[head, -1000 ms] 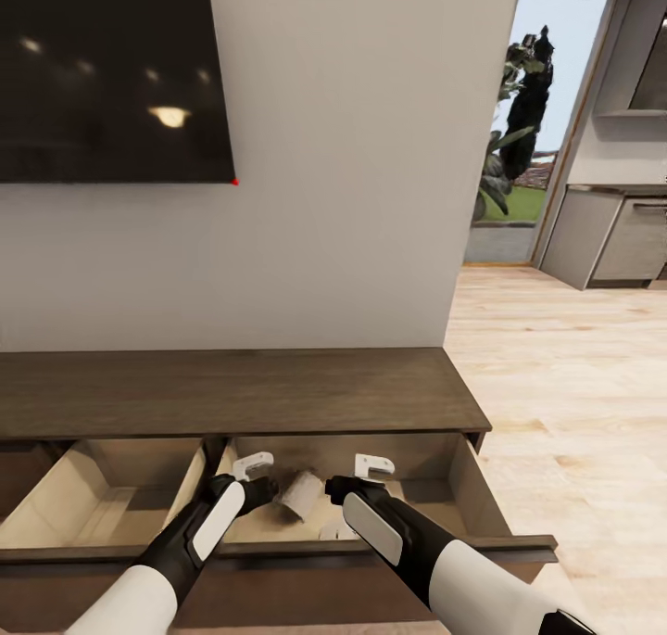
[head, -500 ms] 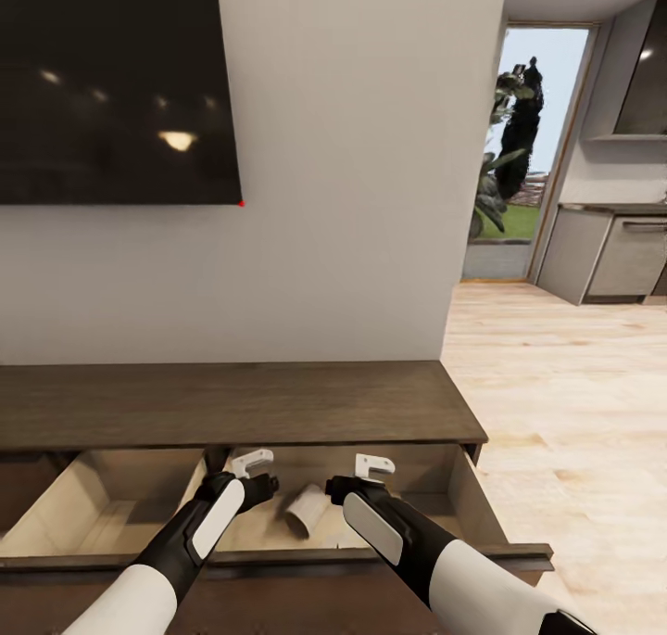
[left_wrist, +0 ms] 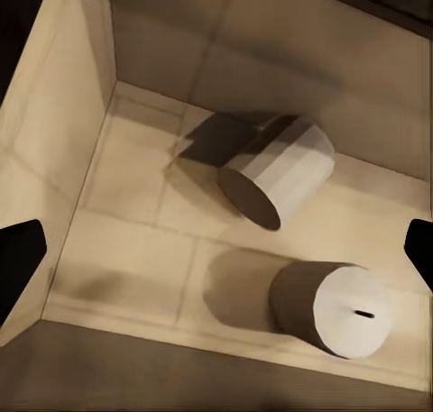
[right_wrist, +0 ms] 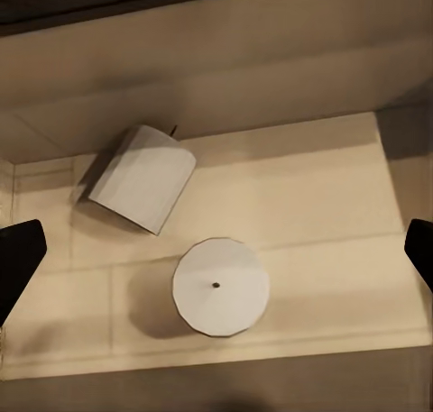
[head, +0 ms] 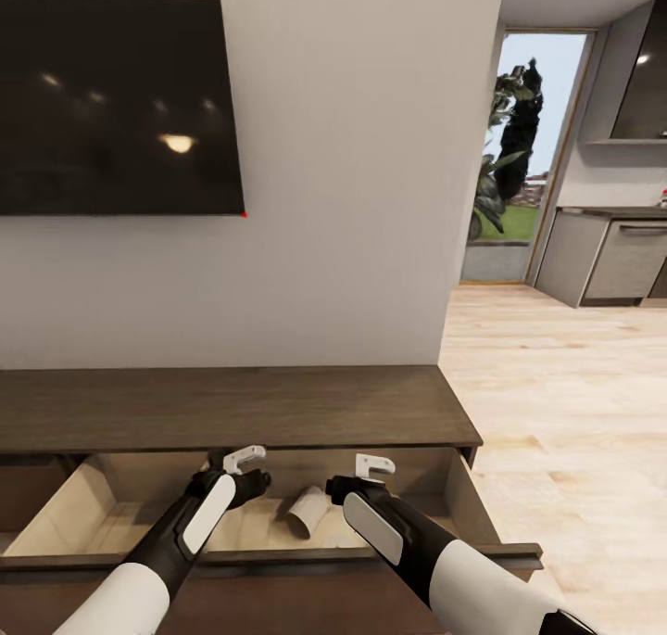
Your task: Place each of the two pumpkins and all three candles from the living room inside a cabinet in the living room (use any cabinet), then make sure every cabinet is closed, and position the cauldron so it is next to a table in the living room.
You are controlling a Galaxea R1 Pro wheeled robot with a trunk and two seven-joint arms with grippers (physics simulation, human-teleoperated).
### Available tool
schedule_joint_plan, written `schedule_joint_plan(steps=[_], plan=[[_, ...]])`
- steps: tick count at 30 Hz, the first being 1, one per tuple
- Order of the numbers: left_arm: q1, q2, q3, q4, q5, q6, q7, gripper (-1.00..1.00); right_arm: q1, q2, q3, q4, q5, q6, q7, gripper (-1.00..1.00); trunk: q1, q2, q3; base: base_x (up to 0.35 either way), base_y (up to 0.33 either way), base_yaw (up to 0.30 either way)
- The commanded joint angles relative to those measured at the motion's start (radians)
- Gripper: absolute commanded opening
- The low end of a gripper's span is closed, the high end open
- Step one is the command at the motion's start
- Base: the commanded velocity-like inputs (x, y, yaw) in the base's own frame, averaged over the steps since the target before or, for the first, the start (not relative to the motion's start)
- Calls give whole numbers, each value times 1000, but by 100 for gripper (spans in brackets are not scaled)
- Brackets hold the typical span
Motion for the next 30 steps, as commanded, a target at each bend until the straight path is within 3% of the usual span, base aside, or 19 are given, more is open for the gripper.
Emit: schedule_joint_plan(steps=[1,11,30], plan=[[-1,1,-2,-2,10,5,10,100,-1,-1,4,-1,-3,4,-7,100,-4,7,2,0,0,0],[-1,1,1,-3,9,13,10,100,-1,-2,1,-2,-3,4,-6,100,-42,77,33,-115,0,0],[-1,0,1,-3,10,13,10,100,-1,-4,-1,-9,-3,1,-5,100,-115,210,93,-9,0,0]])
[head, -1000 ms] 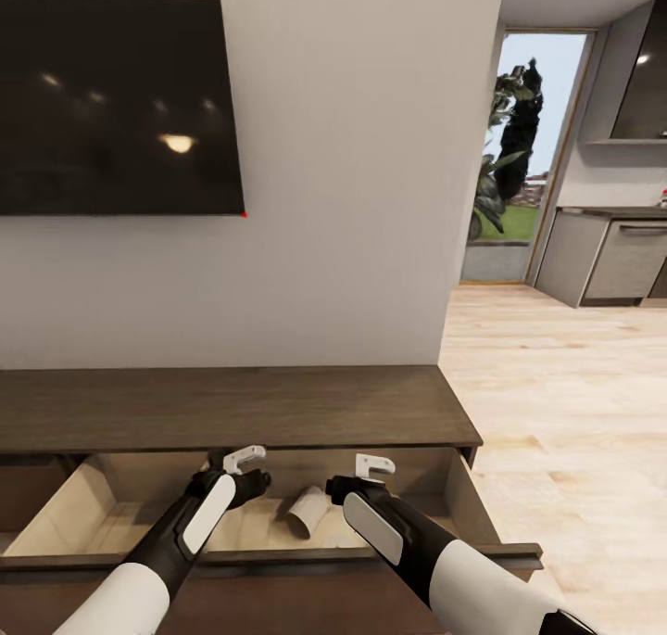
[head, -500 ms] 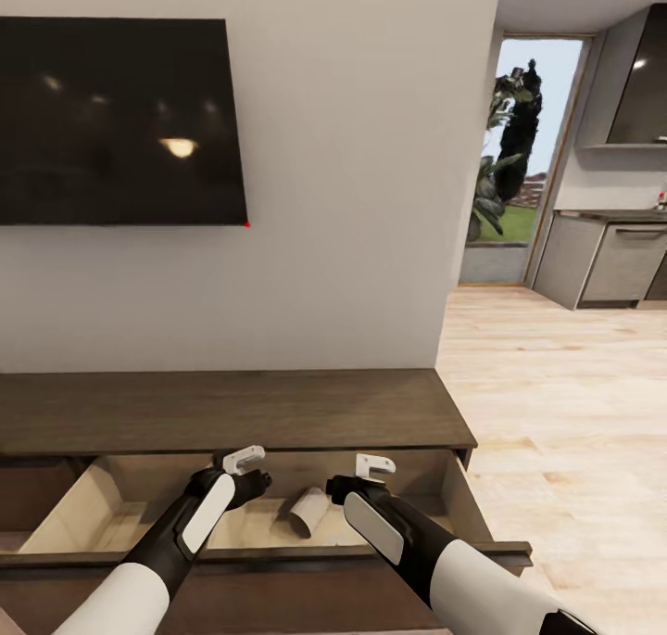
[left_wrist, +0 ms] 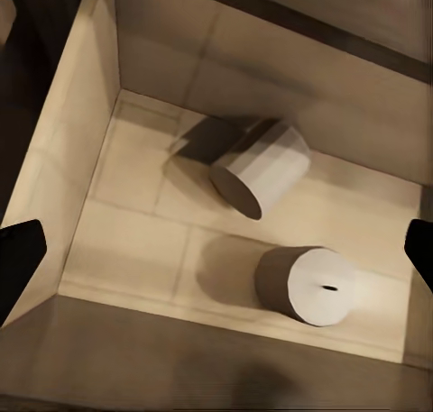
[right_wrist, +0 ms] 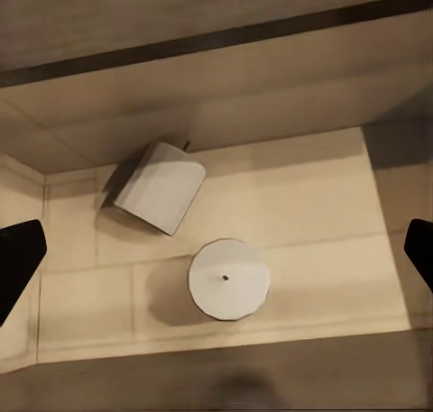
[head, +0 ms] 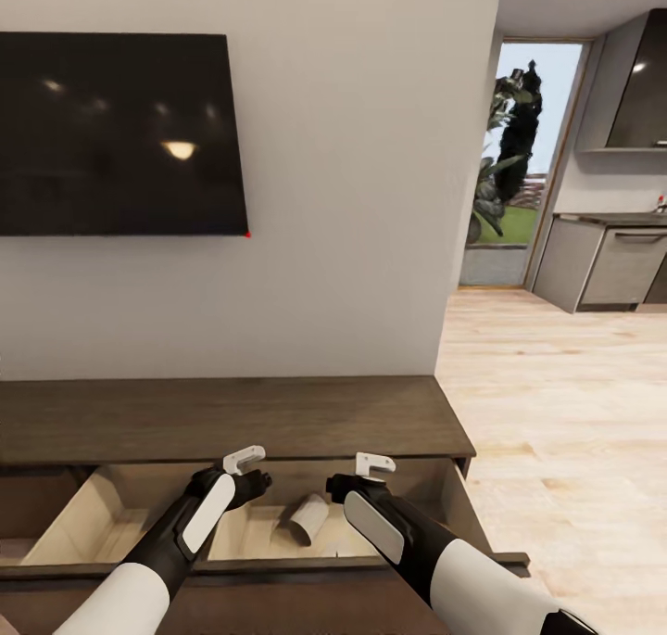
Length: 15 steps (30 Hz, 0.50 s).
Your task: Place each of the two pumpkins and all three candles from the living room inside a cabinet in the living room (use any cabinet), then make sure every cabinet is closed, and position the cauldron so it is next to a table in the living room.
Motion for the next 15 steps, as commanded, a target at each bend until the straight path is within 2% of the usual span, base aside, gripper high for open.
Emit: schedule_joint_plan(steps=[1,12,15], plan=[[-1,2,-4,-2,11,2,10,100,-1,0,4,-2,-3,4,-6,100,-4,7,2,-92,0,0],[-1,2,-4,-2,11,2,9,100,-1,-1,3,-2,-3,6,-7,100,-46,84,37,-21,0,-2],[-1,2,-4,-2,11,2,8,100,-1,-1,3,-2,-3,5,-7,100,-58,105,49,-90,2,-125]])
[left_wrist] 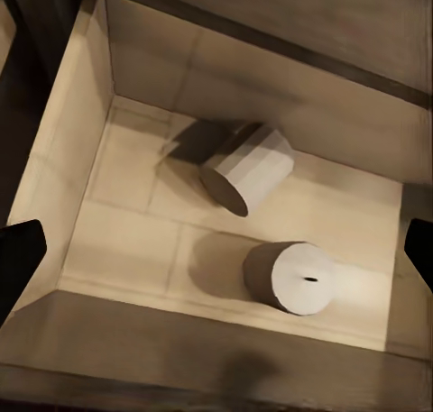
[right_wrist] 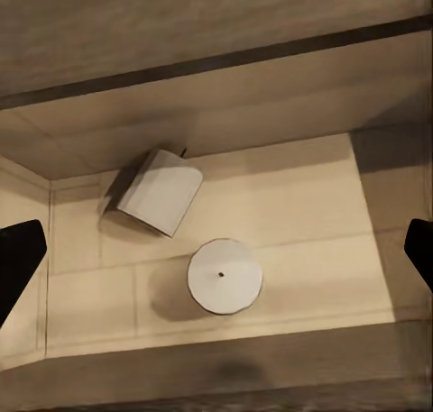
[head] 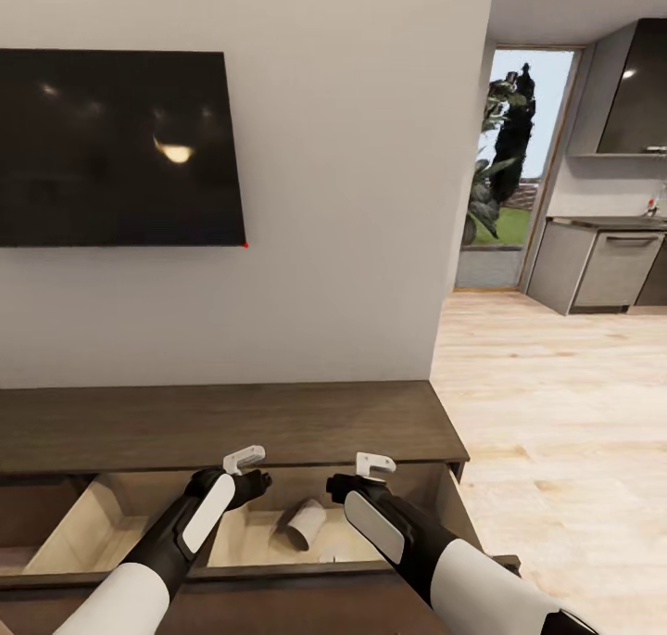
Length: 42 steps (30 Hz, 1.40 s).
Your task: Place each of the two pumpkins and all three candles from the living room inside a cabinet in the living room (use any cabinet), then make sure every cabinet is closed, and position the cauldron so it is next to a table in the living room.
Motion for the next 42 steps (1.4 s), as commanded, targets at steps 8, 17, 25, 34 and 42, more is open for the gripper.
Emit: schedule_joint_plan(steps=[8,17,25,34,42], plan=[[0,0,-4,-2,11,1,9,100,-1,-2,4,-1,-3,3,-3,100,-31,56,33,-284,73,-218],[0,0,-4,-2,11,1,9,100,-1,-2,4,-1,-3,3,-3,100,-66,119,71,-214,56,-239],[0,0,-5,-3,10,1,9,100,-1,-3,4,-1,-3,3,-2,100,-96,175,105,-9,2,-240],[0,0,-5,-2,9,1,9,100,-1,-3,4,-1,-3,3,-1,100,-131,238,143,-28,0,-241],[0,0,-5,-2,9,1,9,100,-1,-3,4,-1,-3,5,31,100,-161,294,177,-284,0,-241]])
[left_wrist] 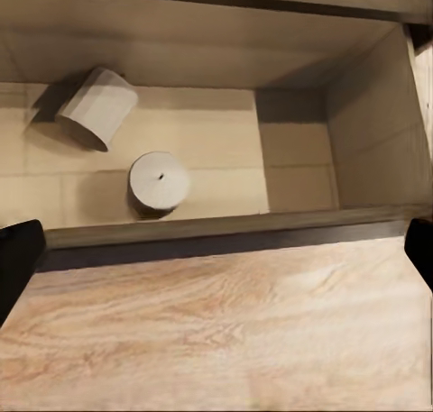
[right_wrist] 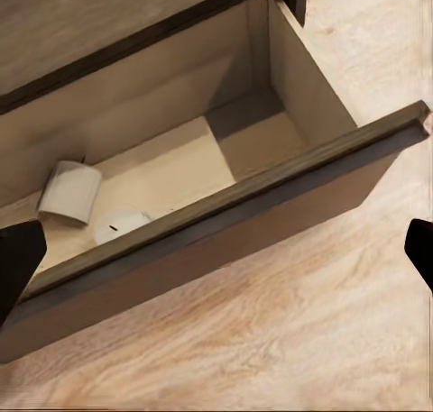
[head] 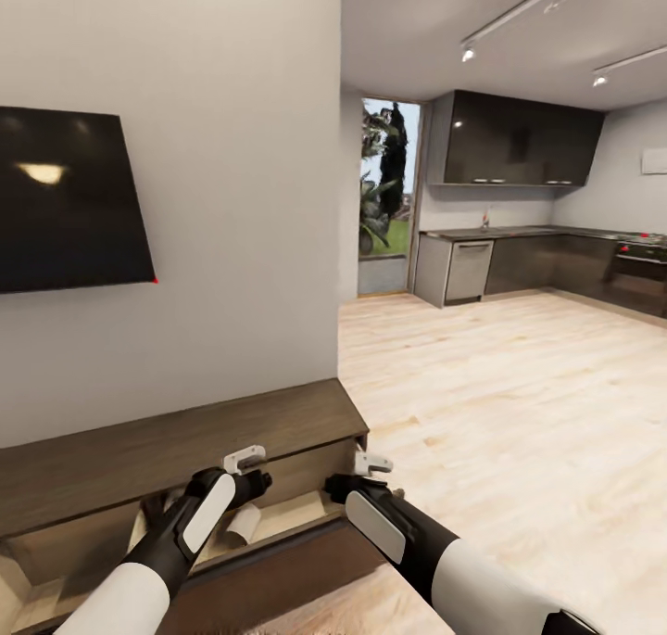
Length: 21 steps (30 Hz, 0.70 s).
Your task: Place each of the two pumpkins and all three candles from the living room inside a cabinet in the living room (use any cabinet), then make sure every cabinet is closed, and position the cauldron so it is next to a table in the living room.
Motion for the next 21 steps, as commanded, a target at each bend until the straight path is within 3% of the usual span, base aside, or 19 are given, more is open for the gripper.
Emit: schedule_joint_plan(steps=[1,21], plan=[[0,1,-3,-2,10,2,9,100,-1,0,4,0,-4,3,-4,100,-5,7,3,-287,0,-241],[0,1,-3,-1,10,2,9,100,-2,1,1,1,-4,5,-1,100,-81,147,88,-27,0,-241]])
